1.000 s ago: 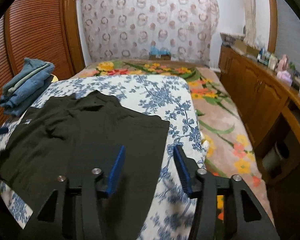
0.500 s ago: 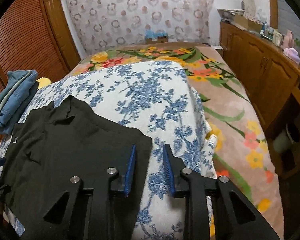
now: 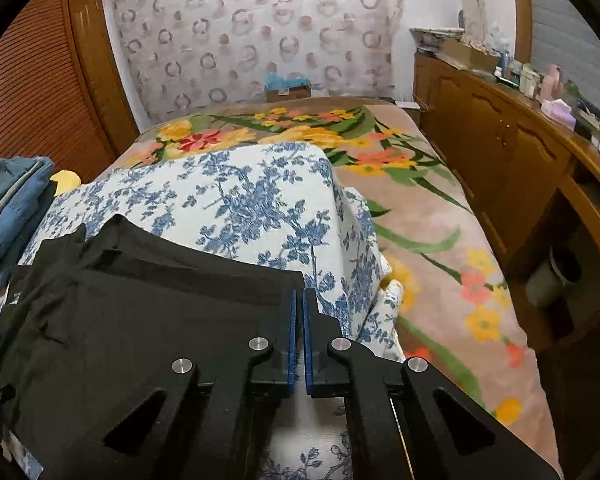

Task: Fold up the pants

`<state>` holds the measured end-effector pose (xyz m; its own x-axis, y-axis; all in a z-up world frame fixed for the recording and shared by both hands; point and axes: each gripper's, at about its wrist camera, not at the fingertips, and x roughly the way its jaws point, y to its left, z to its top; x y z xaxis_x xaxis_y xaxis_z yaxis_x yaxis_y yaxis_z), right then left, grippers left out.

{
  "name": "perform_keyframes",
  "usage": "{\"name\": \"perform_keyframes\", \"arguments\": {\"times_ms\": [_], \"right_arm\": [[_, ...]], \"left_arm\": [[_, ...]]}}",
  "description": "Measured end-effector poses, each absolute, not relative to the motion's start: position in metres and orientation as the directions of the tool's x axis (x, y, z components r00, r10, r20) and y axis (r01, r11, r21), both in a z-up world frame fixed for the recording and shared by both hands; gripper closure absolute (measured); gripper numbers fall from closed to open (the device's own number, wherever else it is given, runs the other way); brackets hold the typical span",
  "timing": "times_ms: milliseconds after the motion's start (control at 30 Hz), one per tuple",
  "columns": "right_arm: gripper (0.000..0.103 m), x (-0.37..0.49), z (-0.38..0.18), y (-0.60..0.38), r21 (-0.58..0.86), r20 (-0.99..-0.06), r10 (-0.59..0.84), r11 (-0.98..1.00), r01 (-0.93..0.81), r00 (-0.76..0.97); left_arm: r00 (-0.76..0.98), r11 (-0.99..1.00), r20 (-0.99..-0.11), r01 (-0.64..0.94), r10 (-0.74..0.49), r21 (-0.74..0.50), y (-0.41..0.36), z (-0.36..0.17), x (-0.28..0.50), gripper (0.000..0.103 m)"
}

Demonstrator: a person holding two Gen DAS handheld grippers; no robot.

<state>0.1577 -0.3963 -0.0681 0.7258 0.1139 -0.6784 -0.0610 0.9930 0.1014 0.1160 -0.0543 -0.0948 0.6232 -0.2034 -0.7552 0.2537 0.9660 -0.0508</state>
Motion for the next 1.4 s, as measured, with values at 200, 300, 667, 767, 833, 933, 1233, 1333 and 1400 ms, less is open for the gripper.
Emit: {"name": "perform_keyframes", "arguments": {"times_ms": [200, 300, 667, 767, 833, 933, 1233, 1333, 1400], "right_arm": [[0.096, 0.148, -0.064, -0.395, 0.086, -0.687, 0.091, 0.995, -0.043, 0.721], [0.092, 0.139, -0.055, -0.381, 0.025, -0.682, 0.053, 0.999, -0.049, 0.73], [0.075, 0.066, -0.066, -0.31, 0.007, -0.698, 0.181, 0.969, -0.246, 0.693], [0.07, 0.053, -0.073, -0.302, -0.006, -0.714, 0.162, 0.971, -0.238, 0.681], [0.064, 0.045, -0.072, -0.3, -0.025, -0.709, 0.145, 0.973, -0.231, 0.69], [0.057, 0.041, -0.072, -0.298, -0.036, -0.703, 0.118, 0.979, -0.202, 0.701], [0.044, 0.038, -0.073, -0.277, -0.04, -0.689, 0.12, 0.978, -0.203, 0.715], [0.043, 0.037, -0.072, -0.273, -0.06, -0.686, 0.1, 0.979, -0.193, 0.721], [0.043, 0.035, -0.072, -0.272, -0.057, -0.683, 0.105, 0.979, -0.196, 0.722]], "left_arm": [[0.617, 0.967, -0.761, 0.251, -0.199, -0.049, -0.054, -0.096, 0.117, 0.0], [0.613, 0.967, -0.766, 0.252, -0.194, -0.043, -0.055, -0.097, 0.118, 0.0], [0.592, 0.968, -0.788, 0.25, -0.169, -0.021, -0.058, -0.101, 0.121, 0.0], [0.59, 0.968, -0.791, 0.252, -0.159, -0.007, -0.06, -0.102, 0.122, 0.0], [0.589, 0.968, -0.792, 0.251, -0.16, -0.009, -0.059, -0.102, 0.121, 0.0], [0.589, 0.968, -0.792, 0.251, -0.159, -0.008, -0.059, -0.102, 0.122, 0.0], [0.591, 0.97, -0.792, 0.244, -0.153, -0.006, -0.059, -0.102, 0.12, 0.0], [0.587, 0.969, -0.795, 0.249, -0.155, -0.006, -0.059, -0.102, 0.119, 0.0], [0.579, 0.969, -0.801, 0.248, -0.148, 0.0, -0.057, -0.101, 0.117, 0.0]]}}
